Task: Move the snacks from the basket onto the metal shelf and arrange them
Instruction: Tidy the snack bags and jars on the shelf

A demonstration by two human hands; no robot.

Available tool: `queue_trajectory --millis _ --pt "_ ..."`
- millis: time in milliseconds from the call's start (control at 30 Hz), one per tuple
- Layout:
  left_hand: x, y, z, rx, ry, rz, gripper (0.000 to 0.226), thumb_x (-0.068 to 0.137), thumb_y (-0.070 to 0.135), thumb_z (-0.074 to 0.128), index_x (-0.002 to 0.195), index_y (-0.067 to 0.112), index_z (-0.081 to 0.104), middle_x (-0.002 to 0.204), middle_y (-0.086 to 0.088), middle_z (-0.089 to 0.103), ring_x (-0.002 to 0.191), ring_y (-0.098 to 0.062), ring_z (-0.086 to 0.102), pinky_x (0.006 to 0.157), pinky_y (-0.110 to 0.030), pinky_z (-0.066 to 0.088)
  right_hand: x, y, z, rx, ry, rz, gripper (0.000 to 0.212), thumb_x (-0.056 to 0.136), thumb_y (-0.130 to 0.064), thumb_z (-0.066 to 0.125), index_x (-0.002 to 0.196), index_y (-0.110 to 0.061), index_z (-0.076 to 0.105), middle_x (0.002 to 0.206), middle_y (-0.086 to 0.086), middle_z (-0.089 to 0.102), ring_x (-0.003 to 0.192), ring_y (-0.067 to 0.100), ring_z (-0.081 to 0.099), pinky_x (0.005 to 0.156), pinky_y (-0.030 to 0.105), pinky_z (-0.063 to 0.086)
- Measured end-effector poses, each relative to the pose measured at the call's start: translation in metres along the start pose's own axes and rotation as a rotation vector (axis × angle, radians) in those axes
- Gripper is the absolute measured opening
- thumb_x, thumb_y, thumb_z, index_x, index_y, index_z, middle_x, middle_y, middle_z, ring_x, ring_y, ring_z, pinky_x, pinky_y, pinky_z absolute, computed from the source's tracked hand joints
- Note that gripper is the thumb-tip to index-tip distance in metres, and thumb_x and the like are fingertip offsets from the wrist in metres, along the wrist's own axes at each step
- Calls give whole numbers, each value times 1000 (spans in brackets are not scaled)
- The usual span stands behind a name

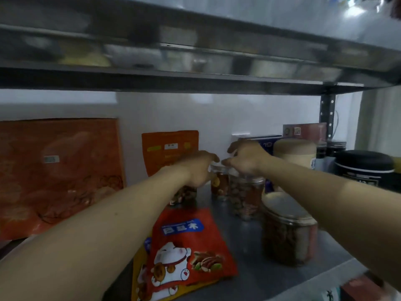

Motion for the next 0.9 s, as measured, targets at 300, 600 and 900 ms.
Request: queue_trajectory --millis 300,600,900 --pt "39 -13 22 -8 -70 36 46 102 21 50 146 23 40 153 -3 39 137 -23 40 111 -33 35 49 32 23 58 -161 159 29 99 -32 53 95 -5 60 96 8 57 87 20 58 67 25 44" --pt "49 -16 18 -5 134 34 33 96 6 57 128 13 63 130 -8 61 116 -21 58 88 -20 41 72 33 42 96 -280 104 28 101 -8 45 120 5 60 122 20 62 99 27 63 77 29 52" --pt "60 4 22 -84 156 53 29 95 24 61 121 13 67 97 0 49 98 -19 56 68 -14 33 81 29 41 19 -221 3 30 99 -7 50 126 -1 61 127 14 61 115 27 60 99 36 50"
Point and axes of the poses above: each hand's wrist, its own x-axis towards the middle knuckle, its own z-axis out of the palm, y = z × x, the point moved 6 cm from there along x, towards the middle knuckle
